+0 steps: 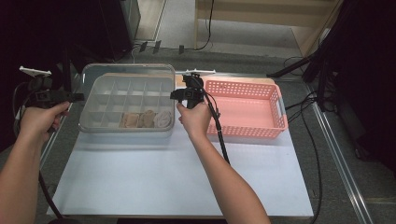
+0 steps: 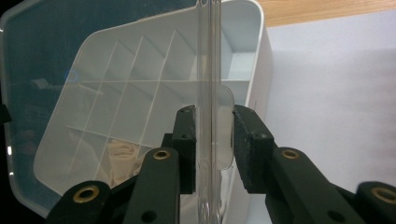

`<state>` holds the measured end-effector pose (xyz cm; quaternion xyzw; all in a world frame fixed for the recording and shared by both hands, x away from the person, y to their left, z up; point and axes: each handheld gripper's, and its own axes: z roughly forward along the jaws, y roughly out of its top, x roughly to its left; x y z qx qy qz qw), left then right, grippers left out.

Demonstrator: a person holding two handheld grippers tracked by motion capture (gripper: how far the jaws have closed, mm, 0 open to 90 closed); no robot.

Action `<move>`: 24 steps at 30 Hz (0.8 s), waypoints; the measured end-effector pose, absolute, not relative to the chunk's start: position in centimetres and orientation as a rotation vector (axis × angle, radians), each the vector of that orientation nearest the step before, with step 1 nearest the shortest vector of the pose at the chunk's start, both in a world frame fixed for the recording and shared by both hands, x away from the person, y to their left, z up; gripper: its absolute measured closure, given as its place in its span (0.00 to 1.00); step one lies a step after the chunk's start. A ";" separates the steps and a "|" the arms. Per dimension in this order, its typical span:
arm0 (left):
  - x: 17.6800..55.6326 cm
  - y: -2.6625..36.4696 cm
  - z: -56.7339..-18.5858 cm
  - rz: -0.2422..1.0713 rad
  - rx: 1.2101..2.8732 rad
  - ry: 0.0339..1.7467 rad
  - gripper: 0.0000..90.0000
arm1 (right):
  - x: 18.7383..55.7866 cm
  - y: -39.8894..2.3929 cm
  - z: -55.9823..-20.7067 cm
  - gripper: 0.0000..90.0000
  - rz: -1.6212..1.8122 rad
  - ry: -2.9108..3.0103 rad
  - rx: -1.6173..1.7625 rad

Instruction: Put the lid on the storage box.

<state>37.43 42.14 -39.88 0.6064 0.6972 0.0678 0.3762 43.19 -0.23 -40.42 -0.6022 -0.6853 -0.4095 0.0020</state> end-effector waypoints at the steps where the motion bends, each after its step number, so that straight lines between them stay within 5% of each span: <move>1: 37.6 42.1 -39.8 0.171 1.554 1.784 0.75 | 43.3 -0.2 -40.5 0.81 -1.281 -2.147 -1.891; 24: 39.9 42.3 -40.3 0.151 1.605 1.849 0.73 | 45.1 0.8 -41.6 0.79 -1.196 -2.149 -1.922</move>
